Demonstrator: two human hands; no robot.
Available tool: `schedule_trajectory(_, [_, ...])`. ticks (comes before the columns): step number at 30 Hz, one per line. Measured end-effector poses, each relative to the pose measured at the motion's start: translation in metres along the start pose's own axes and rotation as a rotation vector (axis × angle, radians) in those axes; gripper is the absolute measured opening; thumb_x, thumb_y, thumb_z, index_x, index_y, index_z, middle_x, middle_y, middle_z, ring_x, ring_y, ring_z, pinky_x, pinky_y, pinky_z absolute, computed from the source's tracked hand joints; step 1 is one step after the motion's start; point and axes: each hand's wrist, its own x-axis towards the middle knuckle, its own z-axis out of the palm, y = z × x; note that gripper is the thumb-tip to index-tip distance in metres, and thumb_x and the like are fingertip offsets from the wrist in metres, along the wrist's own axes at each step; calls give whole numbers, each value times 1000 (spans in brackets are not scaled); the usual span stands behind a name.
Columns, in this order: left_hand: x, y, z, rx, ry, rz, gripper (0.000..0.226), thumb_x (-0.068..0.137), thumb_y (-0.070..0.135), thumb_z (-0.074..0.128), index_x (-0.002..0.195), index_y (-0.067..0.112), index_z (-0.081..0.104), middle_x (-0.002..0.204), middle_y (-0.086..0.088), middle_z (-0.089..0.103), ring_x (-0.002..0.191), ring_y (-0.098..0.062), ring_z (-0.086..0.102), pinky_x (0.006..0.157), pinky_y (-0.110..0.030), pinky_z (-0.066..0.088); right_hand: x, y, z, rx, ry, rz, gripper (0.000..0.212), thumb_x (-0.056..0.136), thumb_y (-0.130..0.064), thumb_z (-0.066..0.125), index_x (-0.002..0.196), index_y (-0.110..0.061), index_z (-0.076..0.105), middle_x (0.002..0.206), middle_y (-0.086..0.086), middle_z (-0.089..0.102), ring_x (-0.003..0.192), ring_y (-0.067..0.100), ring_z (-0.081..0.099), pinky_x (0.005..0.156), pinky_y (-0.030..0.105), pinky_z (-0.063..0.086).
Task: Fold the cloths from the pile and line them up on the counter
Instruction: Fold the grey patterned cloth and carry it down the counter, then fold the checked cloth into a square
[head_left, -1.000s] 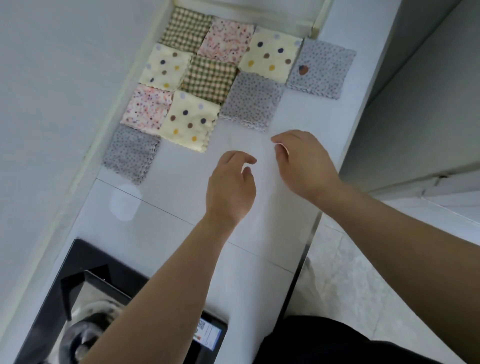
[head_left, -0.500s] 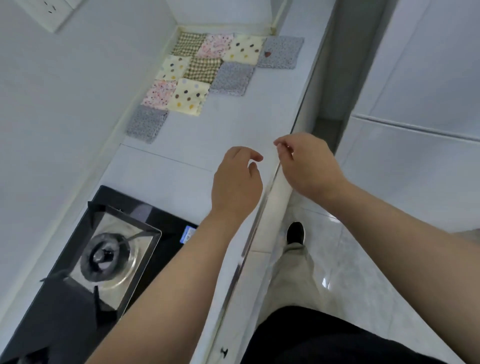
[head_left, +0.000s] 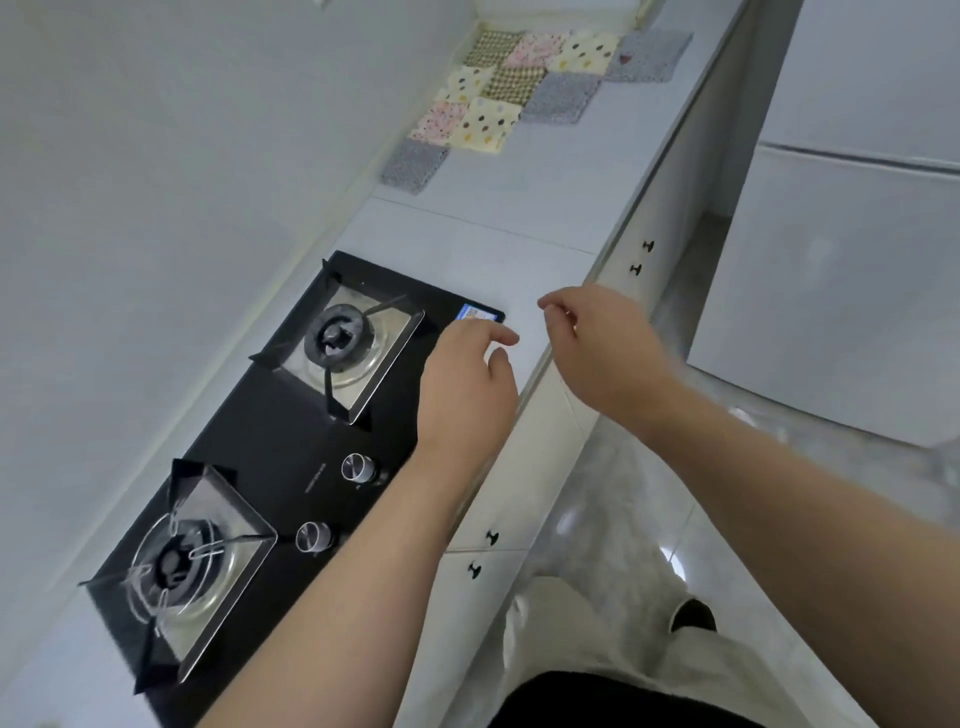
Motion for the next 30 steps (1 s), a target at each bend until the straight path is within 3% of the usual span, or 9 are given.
schedule_trajectory(5, [-11, -44, -10, -57, 54, -34, 25, 95, 8, 50, 104, 25, 66, 106, 15, 60, 93, -10, 62, 78, -15, 44, -15, -19, 45, 12, 12, 26, 34, 105, -24, 38, 115, -15, 70, 111, 3, 69, 99, 20, 61, 84, 33, 50])
schedule_trajectory(8, [-11, -83, -3, -120, 113, -58, 26, 94, 7, 51, 102, 25, 66, 104, 13, 62, 89, -13, 63, 80, -25, 52, -13, -25, 86, 21, 39, 11, 33, 104, -23, 40, 105, -10, 70, 103, 6, 70, 91, 21, 61, 79, 36, 52])
schedule_trajectory(11, [-13, -124, 7, -187, 181, -92, 28, 92, 9, 51, 98, 33, 64, 95, 7, 65, 86, -15, 66, 82, -37, 56, -8, -28, 128, 106, 92, -35, 31, 103, -21, 42, 103, -12, 72, 94, -6, 66, 86, 12, 57, 78, 29, 48])
schedule_trajectory(16, [-28, -179, 20, -224, 359, -67, 29, 89, 5, 51, 99, 27, 66, 92, 16, 62, 87, -20, 68, 87, -39, 53, -12, -34, 187, 154, 126, -170, 30, 102, -22, 45, 114, -19, 72, 110, -10, 70, 93, 6, 59, 78, 18, 42])
schedule_trajectory(18, [-36, -191, 24, -249, 425, -96, 30, 88, 4, 51, 96, 28, 66, 92, 21, 58, 84, -20, 68, 86, -39, 54, -16, -33, 202, 134, 131, -205, 27, 100, -23, 47, 107, -20, 73, 101, -10, 71, 88, 8, 61, 75, 21, 45])
schedule_trajectory(22, [-71, -220, 40, -354, 556, -176, 32, 86, 7, 49, 91, 34, 65, 93, 14, 62, 84, -20, 68, 82, -43, 57, -40, -23, 234, 96, 116, -277, 25, 98, -24, 50, 94, -18, 74, 88, -7, 71, 82, 12, 62, 75, 28, 50])
schedule_trajectory(27, [-137, -224, 41, -359, 597, -175, 34, 88, 5, 47, 91, 37, 61, 99, 16, 63, 85, -20, 70, 85, -39, 55, -96, -18, 240, 113, 90, -344, 24, 98, -23, 50, 97, -20, 74, 91, -9, 71, 86, 11, 62, 76, 25, 48])
schedule_trajectory(30, [-181, -223, 27, -324, 655, -187, 31, 90, 6, 48, 95, 32, 62, 98, 6, 67, 84, -18, 70, 83, -32, 54, -137, -25, 234, 126, 82, -387, 24, 98, -23, 50, 95, -21, 74, 85, -10, 69, 83, 13, 62, 77, 28, 50])
